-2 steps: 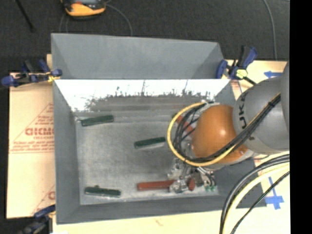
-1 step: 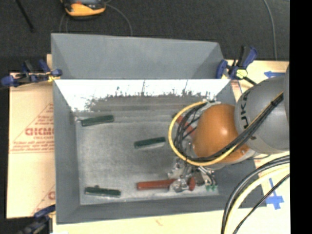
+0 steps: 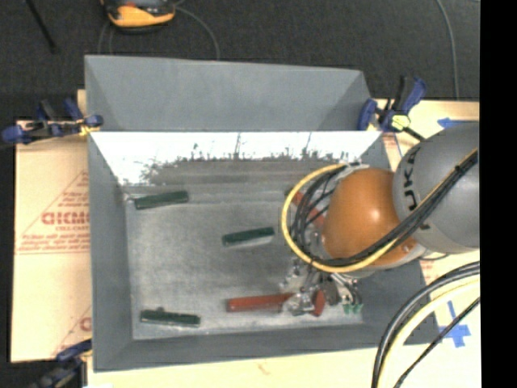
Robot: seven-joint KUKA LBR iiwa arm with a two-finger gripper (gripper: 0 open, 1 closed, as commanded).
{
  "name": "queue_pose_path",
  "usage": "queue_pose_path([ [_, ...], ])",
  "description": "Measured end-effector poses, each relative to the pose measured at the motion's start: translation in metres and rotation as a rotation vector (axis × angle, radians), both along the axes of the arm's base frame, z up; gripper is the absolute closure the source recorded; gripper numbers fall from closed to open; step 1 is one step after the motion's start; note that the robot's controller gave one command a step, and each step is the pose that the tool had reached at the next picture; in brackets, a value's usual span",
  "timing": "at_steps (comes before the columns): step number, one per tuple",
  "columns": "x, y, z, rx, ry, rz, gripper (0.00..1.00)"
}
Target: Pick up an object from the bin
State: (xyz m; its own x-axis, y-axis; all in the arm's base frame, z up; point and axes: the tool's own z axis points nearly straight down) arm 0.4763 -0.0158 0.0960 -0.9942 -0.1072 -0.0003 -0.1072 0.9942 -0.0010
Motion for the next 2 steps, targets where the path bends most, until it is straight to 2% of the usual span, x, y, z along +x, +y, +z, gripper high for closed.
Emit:
queue_pose_path([
  [1, -0.001, 0.000, 0.015, 0.000, 0.004, 0.001, 1.00],
  [2, 0.000, 0.000, 0.032, 0.000, 0.000, 0.001, 1.00],
])
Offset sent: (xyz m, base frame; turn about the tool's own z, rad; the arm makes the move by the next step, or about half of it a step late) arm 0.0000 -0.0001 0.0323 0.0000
